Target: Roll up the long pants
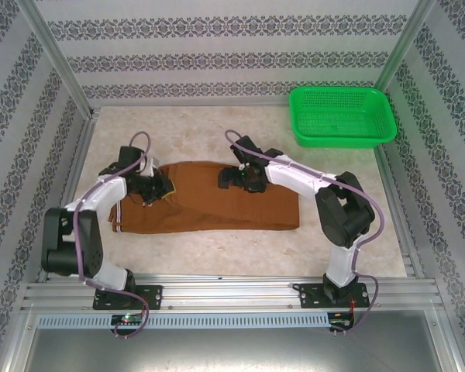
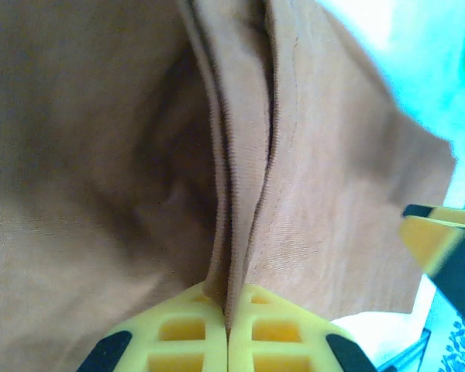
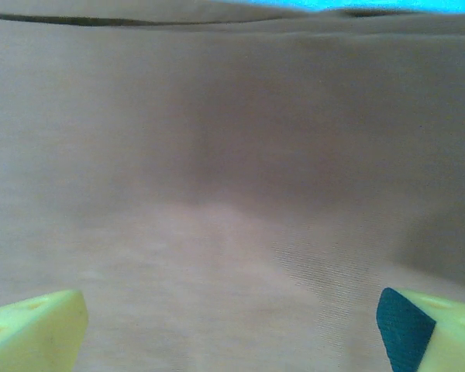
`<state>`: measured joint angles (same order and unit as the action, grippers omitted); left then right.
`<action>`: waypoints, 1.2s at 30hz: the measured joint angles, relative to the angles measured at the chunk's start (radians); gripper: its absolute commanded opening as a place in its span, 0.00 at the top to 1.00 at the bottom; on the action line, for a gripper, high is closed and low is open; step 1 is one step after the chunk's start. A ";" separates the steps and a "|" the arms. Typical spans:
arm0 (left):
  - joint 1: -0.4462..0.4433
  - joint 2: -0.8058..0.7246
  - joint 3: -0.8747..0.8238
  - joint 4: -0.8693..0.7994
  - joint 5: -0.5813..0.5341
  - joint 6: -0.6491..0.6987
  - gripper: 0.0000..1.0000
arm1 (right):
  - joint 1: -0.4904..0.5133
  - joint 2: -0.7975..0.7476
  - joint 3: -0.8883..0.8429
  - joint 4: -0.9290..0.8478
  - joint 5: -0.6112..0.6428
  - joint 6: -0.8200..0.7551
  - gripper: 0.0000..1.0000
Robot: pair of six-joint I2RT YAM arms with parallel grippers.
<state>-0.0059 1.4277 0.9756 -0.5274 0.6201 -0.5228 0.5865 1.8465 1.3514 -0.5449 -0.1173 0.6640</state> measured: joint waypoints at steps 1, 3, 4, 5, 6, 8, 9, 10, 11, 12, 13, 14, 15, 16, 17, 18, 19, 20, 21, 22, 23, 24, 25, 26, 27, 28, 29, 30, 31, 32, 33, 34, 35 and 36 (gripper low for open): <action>0.002 -0.034 0.025 -0.032 -0.026 0.000 1.00 | -0.016 -0.013 -0.005 -0.002 0.002 0.000 0.02; 0.023 -0.120 0.072 -0.116 -0.081 0.004 1.00 | -0.057 -0.047 -0.011 0.000 0.008 -0.002 0.02; 0.039 -0.151 0.087 -0.153 -0.101 0.005 1.00 | -0.075 -0.061 -0.013 0.001 0.010 -0.005 0.02; 0.068 -0.186 0.102 -0.199 -0.123 0.009 1.00 | -0.093 -0.076 -0.016 0.002 0.013 -0.006 0.02; 0.097 -0.212 0.113 -0.238 -0.140 0.014 1.00 | -0.113 -0.090 -0.020 0.004 0.015 -0.008 0.02; 0.176 -0.253 0.131 -0.320 -0.171 0.029 1.00 | -0.142 -0.106 -0.025 0.006 0.016 -0.009 0.02; 0.217 -0.265 0.137 -0.357 -0.182 0.039 1.00 | -0.156 -0.113 -0.029 0.010 0.016 -0.011 0.03; 0.254 -0.271 0.141 -0.388 -0.189 0.048 1.00 | -0.167 -0.116 -0.034 0.013 0.018 -0.013 0.02; 0.297 -0.277 0.142 -0.422 -0.200 0.056 1.00 | -0.174 -0.117 -0.035 0.012 0.019 -0.013 0.02; 0.332 -0.278 0.141 -0.453 -0.207 0.065 1.00 | -0.179 -0.117 -0.037 0.016 0.019 -0.014 0.02; 0.357 -0.278 0.139 -0.473 -0.214 0.071 1.00 | -0.181 -0.117 -0.039 0.016 0.019 -0.015 0.02; 0.377 -0.280 0.132 -0.491 -0.227 0.075 1.00 | -0.181 -0.117 -0.040 0.016 0.018 -0.015 0.02; 0.391 -0.285 0.122 -0.502 -0.238 0.078 1.00 | -0.181 -0.117 -0.042 0.018 0.018 -0.015 0.03; 0.402 -0.291 0.110 -0.511 -0.248 0.079 1.00 | -0.181 -0.116 -0.044 0.022 0.018 -0.015 0.03; 0.410 -0.299 0.098 -0.521 -0.261 0.081 1.00 | -0.181 -0.114 -0.046 0.025 0.014 -0.015 0.02; 0.422 -0.307 0.084 -0.527 -0.282 0.082 1.00 | -0.181 -0.109 -0.047 0.027 0.011 -0.015 0.03; 0.433 -0.315 0.071 -0.528 -0.299 0.083 1.00 | -0.181 -0.103 -0.047 0.029 0.008 -0.016 0.02; 0.448 -0.320 0.057 -0.529 -0.323 0.083 0.90 | -0.181 -0.095 -0.047 0.031 0.003 -0.016 0.02; 0.462 -0.322 0.046 -0.531 -0.348 0.083 0.67 | -0.181 -0.087 -0.048 0.034 0.000 -0.016 0.02; 0.472 -0.318 0.041 -0.533 -0.370 0.082 0.61 | -0.181 -0.081 -0.050 0.037 -0.004 -0.016 0.02; 0.480 -0.309 0.040 -0.533 -0.402 0.076 0.61 | -0.181 -0.074 -0.055 0.041 -0.007 -0.016 0.02; 0.488 -0.298 0.040 -0.531 -0.425 0.065 0.59 | -0.181 -0.069 -0.061 0.044 -0.014 -0.019 0.02; 0.493 -0.290 0.040 -0.527 -0.440 0.053 0.55 | -0.181 -0.066 -0.066 0.046 -0.021 -0.021 0.02; 0.494 -0.280 0.040 -0.518 -0.451 0.039 0.56 | -0.181 -0.062 -0.071 0.047 -0.032 -0.025 0.02; 0.494 -0.273 0.040 -0.504 -0.454 0.028 0.56 | -0.181 -0.057 -0.076 0.050 -0.042 -0.032 0.02; 0.494 -0.269 0.040 -0.486 -0.453 0.019 0.56 | -0.181 -0.054 -0.080 0.054 -0.051 -0.036 0.02; 0.494 -0.265 0.040 -0.470 -0.453 0.009 0.56 | -0.181 -0.050 -0.085 0.059 -0.061 -0.041 0.02; 0.494 -0.263 0.040 -0.454 -0.452 0.000 0.57 | -0.181 -0.048 -0.091 0.063 -0.069 -0.044 0.02; 0.492 -0.261 0.040 -0.440 -0.446 -0.002 0.57 | -0.181 -0.045 -0.096 0.065 -0.077 -0.048 0.02; 0.490 -0.258 0.040 -0.422 -0.439 -0.005 0.58 | -0.181 -0.043 -0.100 0.068 -0.085 -0.053 0.02; 0.485 -0.254 0.040 -0.408 -0.431 -0.006 0.61 | -0.181 -0.040 -0.104 0.071 -0.093 -0.059 0.02; 0.482 -0.249 0.039 -0.396 -0.420 -0.006 0.63 | -0.181 -0.038 -0.105 0.072 -0.100 -0.063 0.02; 0.475 -0.240 0.036 -0.378 -0.409 -0.009 0.65 | -0.181 -0.033 -0.105 0.075 -0.109 -0.065 0.02; 0.468 -0.229 0.032 -0.366 -0.404 -0.009 0.65 | -0.181 -0.030 -0.105 0.079 -0.117 -0.068 0.02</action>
<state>0.4625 1.1992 1.0073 -0.8932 0.2161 -0.5320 0.4057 1.8168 1.2469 -0.4656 -0.2340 0.5957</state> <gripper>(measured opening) 0.361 0.976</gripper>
